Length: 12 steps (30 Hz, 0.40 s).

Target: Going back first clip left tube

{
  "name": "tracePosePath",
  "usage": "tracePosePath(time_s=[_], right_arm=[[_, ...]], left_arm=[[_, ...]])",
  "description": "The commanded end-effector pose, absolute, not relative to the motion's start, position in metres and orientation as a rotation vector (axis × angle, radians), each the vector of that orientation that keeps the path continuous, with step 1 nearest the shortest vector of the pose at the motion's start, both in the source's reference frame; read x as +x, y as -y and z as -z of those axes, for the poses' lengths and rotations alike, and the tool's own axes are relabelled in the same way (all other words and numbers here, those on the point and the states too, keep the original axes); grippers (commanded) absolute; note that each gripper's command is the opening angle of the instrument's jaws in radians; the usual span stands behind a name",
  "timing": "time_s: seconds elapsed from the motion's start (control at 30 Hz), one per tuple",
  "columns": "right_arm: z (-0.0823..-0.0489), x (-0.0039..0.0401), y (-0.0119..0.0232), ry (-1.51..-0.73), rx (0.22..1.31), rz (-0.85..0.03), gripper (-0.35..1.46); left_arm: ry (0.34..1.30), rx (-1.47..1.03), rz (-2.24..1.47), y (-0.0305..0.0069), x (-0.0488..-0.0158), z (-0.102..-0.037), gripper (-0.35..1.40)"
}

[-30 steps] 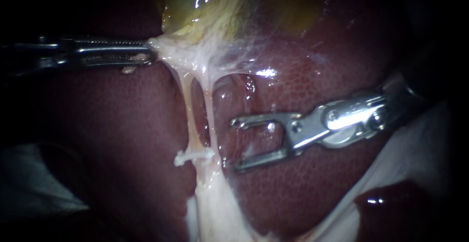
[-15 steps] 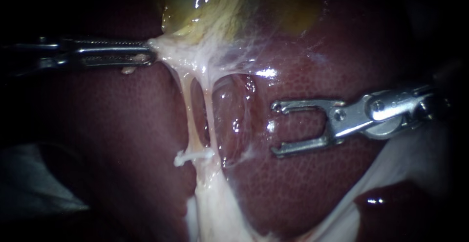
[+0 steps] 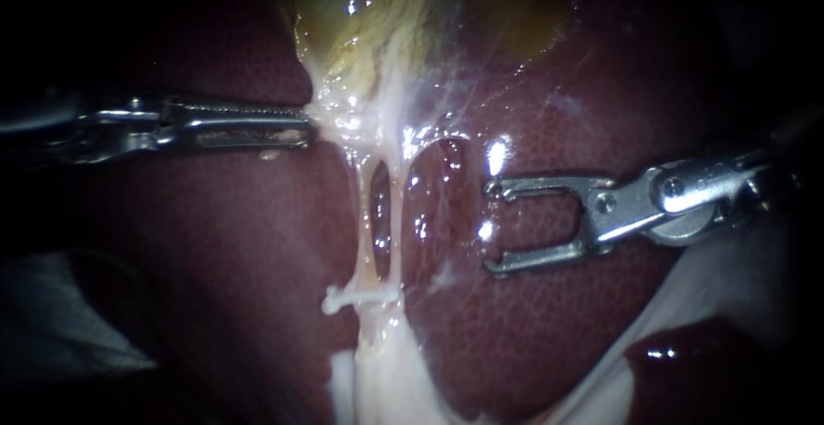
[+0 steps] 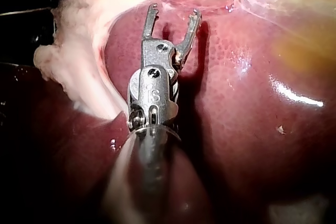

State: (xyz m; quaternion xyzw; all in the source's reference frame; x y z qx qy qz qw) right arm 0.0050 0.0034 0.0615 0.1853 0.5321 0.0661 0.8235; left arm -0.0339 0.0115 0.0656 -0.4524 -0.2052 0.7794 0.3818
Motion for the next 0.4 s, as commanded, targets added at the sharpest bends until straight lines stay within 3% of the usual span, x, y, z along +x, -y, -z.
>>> tracePosePath(time_s=[0.03,0.4], right_arm=[[-0.0615,0.005,-0.0034,-1.132,0.394,-0.14,0.5],[-0.0614,0.0049,-0.0033,-1.131,0.392,-0.141,0.5]], left_arm=[[0.523,-1.154,-1.99,-0.0115,-0.0339,-0.0656,-0.35],[0.525,-1.155,-1.991,-0.0116,-0.0336,-0.0656,-0.35]])
